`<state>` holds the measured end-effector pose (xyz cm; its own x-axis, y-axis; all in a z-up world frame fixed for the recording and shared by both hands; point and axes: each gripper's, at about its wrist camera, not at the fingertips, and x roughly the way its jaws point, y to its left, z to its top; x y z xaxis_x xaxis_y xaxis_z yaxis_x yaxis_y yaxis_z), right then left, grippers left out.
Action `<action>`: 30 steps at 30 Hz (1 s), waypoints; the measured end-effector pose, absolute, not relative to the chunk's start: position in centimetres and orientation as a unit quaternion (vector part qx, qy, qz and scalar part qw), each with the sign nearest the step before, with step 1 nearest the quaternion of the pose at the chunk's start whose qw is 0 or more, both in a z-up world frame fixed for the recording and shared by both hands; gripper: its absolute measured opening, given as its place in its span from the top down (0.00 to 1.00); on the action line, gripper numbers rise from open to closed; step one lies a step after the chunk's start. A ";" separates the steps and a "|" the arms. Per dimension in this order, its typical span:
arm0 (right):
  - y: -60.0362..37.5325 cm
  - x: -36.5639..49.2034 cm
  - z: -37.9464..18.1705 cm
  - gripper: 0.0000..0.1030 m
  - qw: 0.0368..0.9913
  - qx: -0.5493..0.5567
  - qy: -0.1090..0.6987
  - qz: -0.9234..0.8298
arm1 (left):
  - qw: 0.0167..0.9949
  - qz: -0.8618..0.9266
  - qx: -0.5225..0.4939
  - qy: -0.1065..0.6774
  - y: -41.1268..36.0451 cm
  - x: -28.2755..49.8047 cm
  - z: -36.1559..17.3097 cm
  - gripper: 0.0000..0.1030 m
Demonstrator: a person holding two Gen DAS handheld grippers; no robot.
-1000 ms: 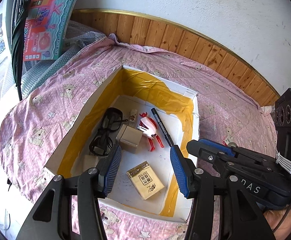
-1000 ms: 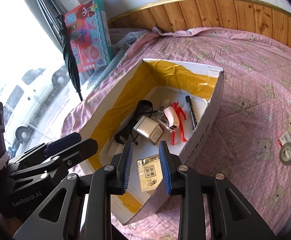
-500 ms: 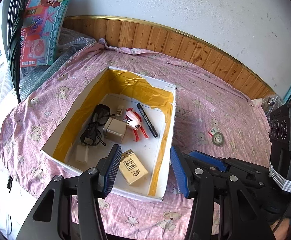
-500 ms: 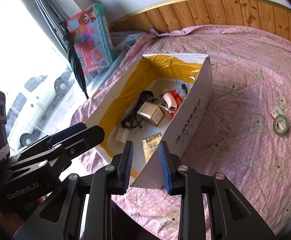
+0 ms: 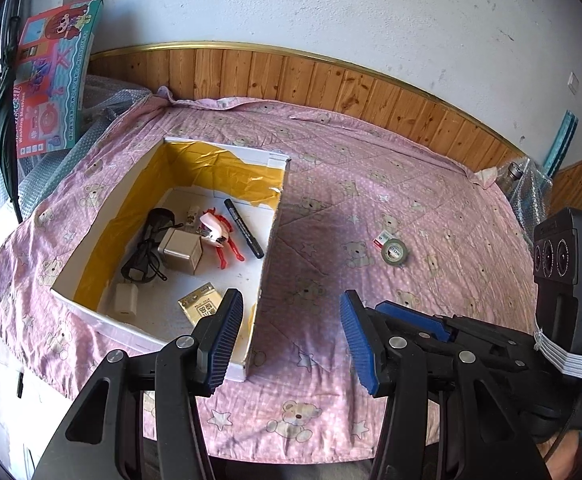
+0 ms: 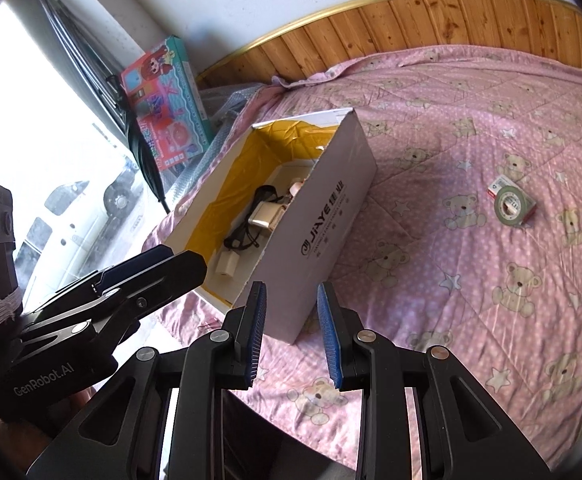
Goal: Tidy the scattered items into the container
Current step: 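Withdraw both open tools toward the green tape roll and staple box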
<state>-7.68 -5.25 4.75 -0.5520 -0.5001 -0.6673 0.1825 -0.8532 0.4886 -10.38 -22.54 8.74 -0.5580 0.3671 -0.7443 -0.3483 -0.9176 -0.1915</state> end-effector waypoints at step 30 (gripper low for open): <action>6.7 -6.4 0.5 0.71 0.134 0.426 -0.275 -0.851 | 0.258 0.854 -0.449 0.048 -11.0 -9.6 6.7 0.49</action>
